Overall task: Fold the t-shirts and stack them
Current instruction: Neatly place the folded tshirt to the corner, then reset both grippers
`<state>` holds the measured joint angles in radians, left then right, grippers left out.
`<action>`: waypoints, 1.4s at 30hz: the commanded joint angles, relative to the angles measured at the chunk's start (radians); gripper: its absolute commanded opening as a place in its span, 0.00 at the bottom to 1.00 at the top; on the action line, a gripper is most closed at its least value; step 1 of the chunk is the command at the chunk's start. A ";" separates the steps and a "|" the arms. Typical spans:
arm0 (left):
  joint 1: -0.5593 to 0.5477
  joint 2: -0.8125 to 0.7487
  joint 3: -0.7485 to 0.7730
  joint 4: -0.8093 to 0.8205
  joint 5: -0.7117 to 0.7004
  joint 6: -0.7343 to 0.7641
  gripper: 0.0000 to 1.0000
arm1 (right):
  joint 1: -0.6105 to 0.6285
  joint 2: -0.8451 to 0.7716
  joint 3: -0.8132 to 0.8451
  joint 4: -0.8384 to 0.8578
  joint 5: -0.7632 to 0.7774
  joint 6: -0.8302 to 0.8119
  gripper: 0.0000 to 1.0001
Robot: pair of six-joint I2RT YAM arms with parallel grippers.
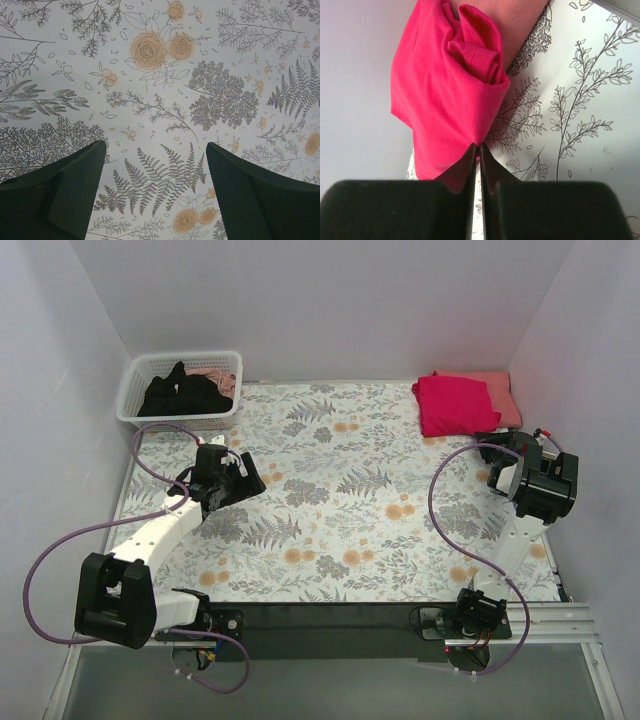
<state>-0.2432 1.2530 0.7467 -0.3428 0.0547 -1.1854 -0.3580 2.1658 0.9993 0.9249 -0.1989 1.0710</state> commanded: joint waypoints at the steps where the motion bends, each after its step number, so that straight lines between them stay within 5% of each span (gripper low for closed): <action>1: 0.005 -0.038 -0.006 0.007 0.011 0.009 0.80 | -0.019 -0.017 -0.007 0.049 0.033 0.023 0.16; 5: 0.004 -0.041 -0.006 0.005 0.016 0.009 0.80 | -0.018 -0.056 -0.025 0.023 0.027 -0.006 0.39; 11: 0.005 -0.076 -0.001 0.007 0.008 0.007 0.80 | -0.018 -0.216 -0.125 -0.066 0.035 -0.081 0.61; 16: 0.005 -0.142 -0.001 0.001 -0.032 -0.002 0.82 | -0.006 -0.388 -0.209 -0.251 -0.017 -0.192 0.70; 22: 0.005 -0.249 0.000 -0.021 -0.134 -0.019 0.86 | 0.039 -0.790 -0.226 -0.691 -0.013 -0.452 0.74; 23: 0.005 -0.265 -0.001 -0.024 -0.147 -0.022 0.87 | 0.047 -0.840 -0.220 -0.806 -0.005 -0.514 0.96; 30: 0.004 -0.346 0.058 -0.135 -0.276 -0.036 0.94 | 0.068 -1.247 -0.133 -1.180 0.041 -0.654 0.98; 42: 0.002 -0.589 0.163 -0.335 -0.381 -0.045 0.95 | 0.404 -1.612 -0.163 -1.295 0.305 -0.833 0.98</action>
<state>-0.2436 0.7258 0.8917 -0.6109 -0.2558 -1.2453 0.0025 0.5789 0.8558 -0.3180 -0.0055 0.3199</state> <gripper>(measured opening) 0.949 0.983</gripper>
